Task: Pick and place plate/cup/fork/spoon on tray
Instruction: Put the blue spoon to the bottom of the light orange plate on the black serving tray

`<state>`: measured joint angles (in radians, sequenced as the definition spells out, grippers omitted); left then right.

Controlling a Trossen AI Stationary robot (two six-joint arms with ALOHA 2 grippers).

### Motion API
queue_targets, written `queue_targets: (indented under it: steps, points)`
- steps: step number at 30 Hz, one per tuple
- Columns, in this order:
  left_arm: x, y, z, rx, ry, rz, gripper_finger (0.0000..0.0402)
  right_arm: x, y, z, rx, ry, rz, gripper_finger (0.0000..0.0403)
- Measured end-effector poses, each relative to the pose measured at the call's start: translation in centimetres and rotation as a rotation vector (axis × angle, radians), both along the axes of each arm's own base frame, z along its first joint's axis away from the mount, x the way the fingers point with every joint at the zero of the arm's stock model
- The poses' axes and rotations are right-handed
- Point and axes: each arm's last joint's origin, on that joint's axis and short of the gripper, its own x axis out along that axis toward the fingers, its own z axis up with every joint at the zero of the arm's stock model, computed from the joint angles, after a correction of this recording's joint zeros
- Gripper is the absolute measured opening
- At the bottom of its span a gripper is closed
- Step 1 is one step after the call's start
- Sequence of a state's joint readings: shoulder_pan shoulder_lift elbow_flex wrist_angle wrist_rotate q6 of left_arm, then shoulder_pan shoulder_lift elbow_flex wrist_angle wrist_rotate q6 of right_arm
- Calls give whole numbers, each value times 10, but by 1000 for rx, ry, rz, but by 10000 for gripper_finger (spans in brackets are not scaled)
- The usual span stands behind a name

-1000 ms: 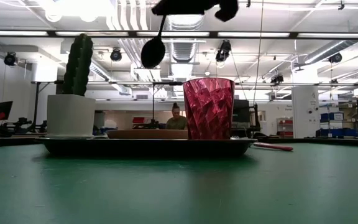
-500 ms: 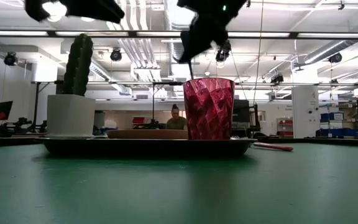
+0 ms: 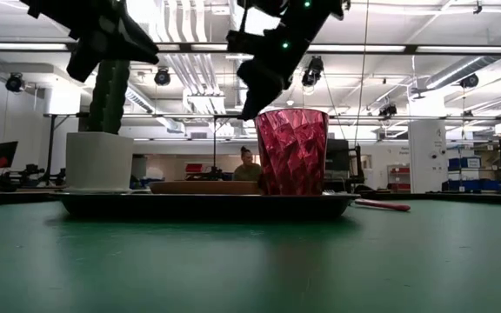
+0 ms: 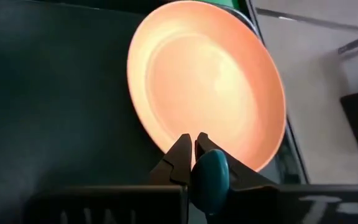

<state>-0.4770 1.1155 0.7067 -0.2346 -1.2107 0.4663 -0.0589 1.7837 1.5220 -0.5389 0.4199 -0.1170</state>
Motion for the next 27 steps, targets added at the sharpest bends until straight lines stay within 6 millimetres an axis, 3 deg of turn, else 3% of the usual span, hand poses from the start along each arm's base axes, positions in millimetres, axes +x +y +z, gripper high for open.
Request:
queue_targets:
  steps: [4,14,27]
  points:
    - [-1,0,1,-10,-12,2,61,9,-1,-8,29,4,-40,8]
    - [-2,1,1,-11,-14,2,61,19,1,-6,97,14,-107,15]
    - [-2,1,1,-11,-13,2,61,24,4,-3,185,-32,-100,101]
